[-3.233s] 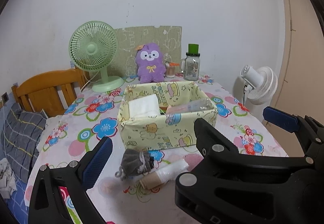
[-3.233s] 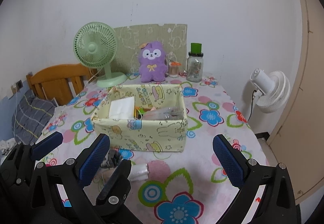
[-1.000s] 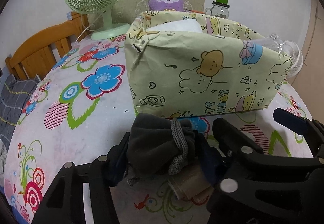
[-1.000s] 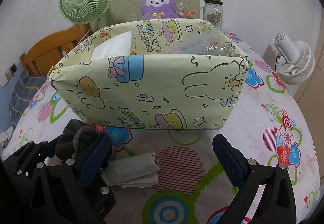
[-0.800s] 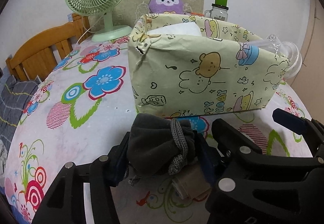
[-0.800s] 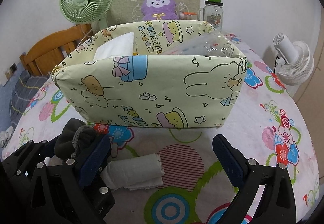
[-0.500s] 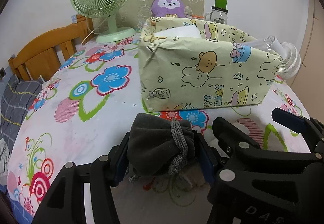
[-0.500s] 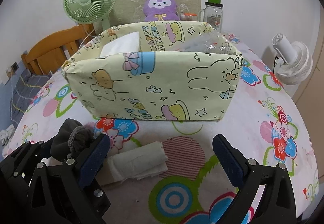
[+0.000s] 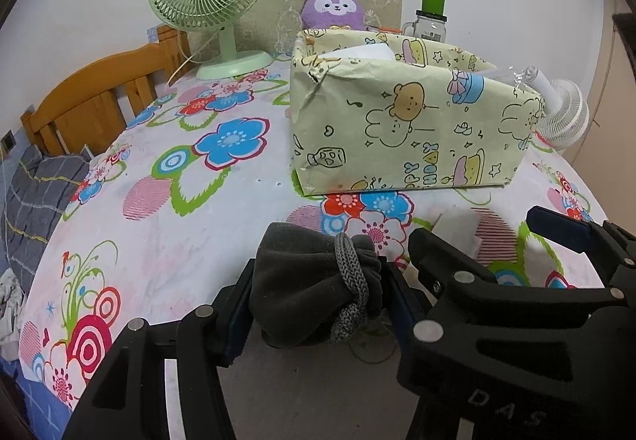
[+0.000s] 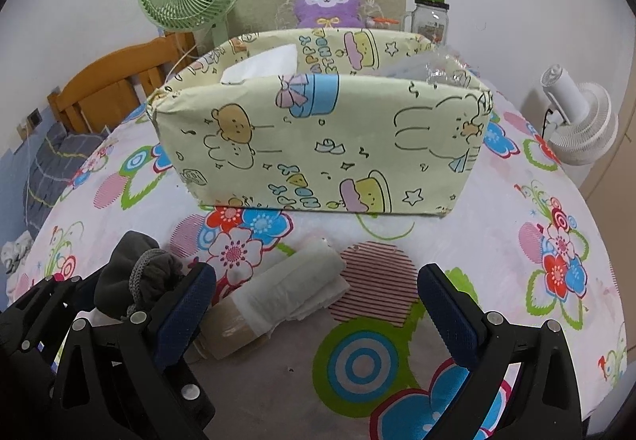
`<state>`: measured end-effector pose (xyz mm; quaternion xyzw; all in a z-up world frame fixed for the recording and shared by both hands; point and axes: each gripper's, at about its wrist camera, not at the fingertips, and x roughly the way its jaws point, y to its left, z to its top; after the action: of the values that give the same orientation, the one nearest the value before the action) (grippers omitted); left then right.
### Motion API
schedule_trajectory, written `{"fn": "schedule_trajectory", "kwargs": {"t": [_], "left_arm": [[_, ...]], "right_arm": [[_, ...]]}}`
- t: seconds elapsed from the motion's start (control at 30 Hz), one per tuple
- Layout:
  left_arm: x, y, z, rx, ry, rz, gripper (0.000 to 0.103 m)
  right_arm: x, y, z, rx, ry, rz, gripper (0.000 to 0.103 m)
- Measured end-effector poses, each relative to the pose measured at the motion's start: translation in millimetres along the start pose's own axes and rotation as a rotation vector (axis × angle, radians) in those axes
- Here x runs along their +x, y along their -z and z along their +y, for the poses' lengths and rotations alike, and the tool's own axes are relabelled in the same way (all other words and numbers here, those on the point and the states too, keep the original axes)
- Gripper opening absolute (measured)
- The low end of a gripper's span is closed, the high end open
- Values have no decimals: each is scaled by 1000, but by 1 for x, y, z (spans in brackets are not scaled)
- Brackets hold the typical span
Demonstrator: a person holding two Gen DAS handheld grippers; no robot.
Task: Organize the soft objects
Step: 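Grasp grey drawstring pouch with left gripper while right gripper grasps rolled white towel, then lift grey pouch with left gripper while right gripper carries white towel toward basket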
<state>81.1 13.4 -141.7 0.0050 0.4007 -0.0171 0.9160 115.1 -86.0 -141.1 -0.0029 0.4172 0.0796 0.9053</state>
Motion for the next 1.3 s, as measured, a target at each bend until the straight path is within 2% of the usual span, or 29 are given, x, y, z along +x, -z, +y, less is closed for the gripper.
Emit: {"fn": "schedule_trajectory", "kwargs": {"t": [0.27,0.5,0.63,0.73,0.8,0.87,1.13,1.2,1.3], "left_arm": [[9,-2,0,-4,-6,24,61],[14,-5,-14,68,-62,15,61],[16,-8,-13,58,-43,23,61],[19,-9,-13,56,-36,25,61],[20,-10,-14,52,-27,30,61],[21,-11,-13,47,-19,33,61],[21,-14,-16,33,24,42,61],[21,-16,-19,33,39,47,61],[18,-18,-24,48,53,40,61]], "right_arm": [[9,-2,0,8,-25,25,94],[22,-5,-4,32,-21,54,73],[25,-8,-5,34,0,54,70],[26,-9,-3,32,-14,54,59],[25,-10,-3,33,-34,54,47],[25,-10,-4,42,-40,46,41],[22,-10,-6,53,-55,31,30],[20,-10,-10,69,-67,30,24],[16,-10,-15,79,-61,20,23]]}}
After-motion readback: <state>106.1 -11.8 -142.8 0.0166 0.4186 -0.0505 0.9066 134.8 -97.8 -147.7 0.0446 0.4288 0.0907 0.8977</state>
